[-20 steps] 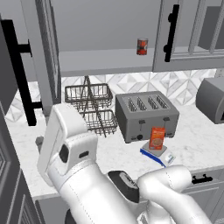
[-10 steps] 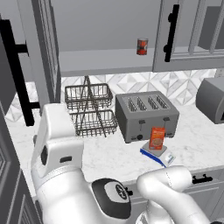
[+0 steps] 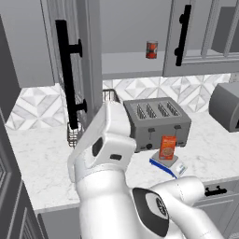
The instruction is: Pick the boxed food and place it on the digital scale for weighing, and close the cabinet.
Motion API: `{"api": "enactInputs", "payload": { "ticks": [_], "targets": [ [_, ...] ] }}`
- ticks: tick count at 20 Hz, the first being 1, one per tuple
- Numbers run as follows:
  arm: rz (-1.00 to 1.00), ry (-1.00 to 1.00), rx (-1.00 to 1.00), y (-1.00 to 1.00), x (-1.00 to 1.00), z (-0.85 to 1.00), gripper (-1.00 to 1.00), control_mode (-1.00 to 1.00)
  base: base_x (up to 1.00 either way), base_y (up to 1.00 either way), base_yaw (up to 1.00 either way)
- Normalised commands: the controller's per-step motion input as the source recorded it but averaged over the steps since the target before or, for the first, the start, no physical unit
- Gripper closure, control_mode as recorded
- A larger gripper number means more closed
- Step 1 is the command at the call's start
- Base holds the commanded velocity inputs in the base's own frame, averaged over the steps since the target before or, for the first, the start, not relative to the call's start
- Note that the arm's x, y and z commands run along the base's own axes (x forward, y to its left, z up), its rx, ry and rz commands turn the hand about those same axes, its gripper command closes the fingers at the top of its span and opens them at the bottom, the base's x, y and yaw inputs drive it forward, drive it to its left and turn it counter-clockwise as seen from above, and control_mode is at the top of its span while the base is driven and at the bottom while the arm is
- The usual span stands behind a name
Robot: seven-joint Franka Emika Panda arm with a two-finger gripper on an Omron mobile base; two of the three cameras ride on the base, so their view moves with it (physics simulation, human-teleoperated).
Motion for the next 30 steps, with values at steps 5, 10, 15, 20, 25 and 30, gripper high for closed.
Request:
{"api": "enactInputs", "payload": {
  "ticks": [5, 10, 15, 20, 25, 30],
  "targets": [
    [-0.07, 0.0, 0.24, -1.0, 0.99, 0.0, -1.0, -1.0, 0.0, 0.0, 0.0],
    [-0.01, -0.08, 0.32, -1.0, 1.0, 0.0, -1.0, -1.0, 0.0, 0.0, 0.0],
    [0.0, -0.13, 0.39, -1.0, 1.0, 0.0, -1.0, -1.0, 0.0, 0.0, 0.0],
    [0.02, -0.02, 0.39, -0.79, 1.0, 0.0, -1.0, -1.0, 0.0, 0.0, 0.0],
    [0.06, -0.05, 0.38, -0.6, 1.0, 0.0, -1.0, -1.0, 0.0, 0.0, 0.0],
    [0.06, -0.13, 0.31, -0.2, 1.0, 0.0, -1.0, -1.0, 0.0, 0.0, 0.0]
  ]
}}
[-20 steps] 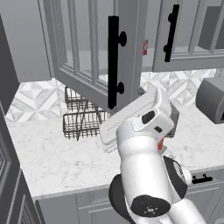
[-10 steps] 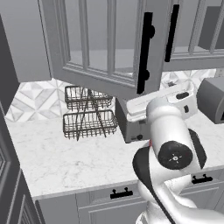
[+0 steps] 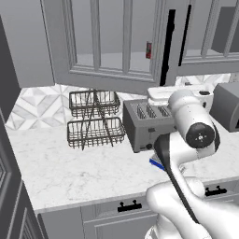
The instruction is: Pick the boxed food and place it on the digital scale for weighing, and close the cabinet.
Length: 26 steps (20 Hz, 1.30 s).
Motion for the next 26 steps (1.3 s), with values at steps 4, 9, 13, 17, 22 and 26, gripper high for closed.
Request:
{"api": "enactInputs", "payload": {
  "ticks": [4, 9, 13, 17, 22, 26],
  "targets": [
    [0.05, -0.16, 0.27, 0.0, 1.0, 0.0, -1.0, -1.0, 0.0, 0.0, 0.0],
    [0.02, -0.14, 0.23, -0.03, 1.0, 0.0, -1.0, -1.0, 0.0, 0.0, 0.0],
    [0.0, -0.03, 0.12, -0.24, 1.0, 0.0, -1.0, -1.0, 0.0, 0.0, 0.0],
    [0.0, 0.0, 0.12, -0.35, 0.99, 0.0, -1.0, -1.0, 0.0, 0.0, 0.0],
    [0.0, 0.0, 0.06, -0.16, 0.97, 0.0, -1.0, -1.0, 0.0, 0.0, 0.0],
    [0.0, 0.0, 0.0, 0.02, 0.99, -0.01, -1.0, -1.0, 0.0, 0.0, 0.0]
  ]
}}
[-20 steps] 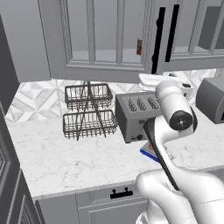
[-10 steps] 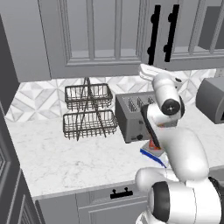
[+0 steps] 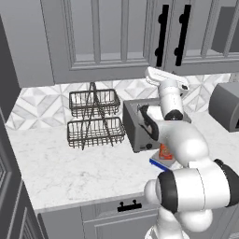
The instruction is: Pick the boxed food and place it on the digital scale for weighing, and close the cabinet.
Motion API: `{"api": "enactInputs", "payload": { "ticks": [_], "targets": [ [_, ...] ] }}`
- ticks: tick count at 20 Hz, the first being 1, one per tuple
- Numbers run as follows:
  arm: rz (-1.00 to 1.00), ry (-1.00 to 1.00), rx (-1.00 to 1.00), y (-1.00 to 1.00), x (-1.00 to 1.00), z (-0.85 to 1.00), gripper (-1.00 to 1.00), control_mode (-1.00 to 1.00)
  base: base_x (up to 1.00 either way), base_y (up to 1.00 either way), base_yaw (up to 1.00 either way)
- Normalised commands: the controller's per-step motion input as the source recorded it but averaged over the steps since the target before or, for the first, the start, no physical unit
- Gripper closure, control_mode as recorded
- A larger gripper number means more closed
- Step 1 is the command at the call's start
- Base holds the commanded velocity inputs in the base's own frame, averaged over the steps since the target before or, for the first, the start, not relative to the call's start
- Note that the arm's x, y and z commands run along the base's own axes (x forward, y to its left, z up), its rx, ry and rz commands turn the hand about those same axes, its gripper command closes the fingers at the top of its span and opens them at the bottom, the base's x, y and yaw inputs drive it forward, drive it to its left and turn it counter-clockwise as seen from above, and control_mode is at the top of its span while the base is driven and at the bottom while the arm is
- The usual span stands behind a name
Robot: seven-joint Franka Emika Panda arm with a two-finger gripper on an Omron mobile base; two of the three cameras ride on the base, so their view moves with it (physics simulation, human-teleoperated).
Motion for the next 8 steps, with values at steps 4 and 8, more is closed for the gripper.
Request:
{"api": "enactInputs", "payload": {
  "ticks": [4, 8],
  "targets": [
    [0.05, 0.0, 0.05, -0.12, 1.0, 0.0, -1.0, -1.0, 0.0, 0.0, 0.0],
    [0.28, 0.02, 0.17, -0.66, 1.0, 0.0, -1.0, -1.0, 0.0, 0.0, 0.0]
  ]
}}
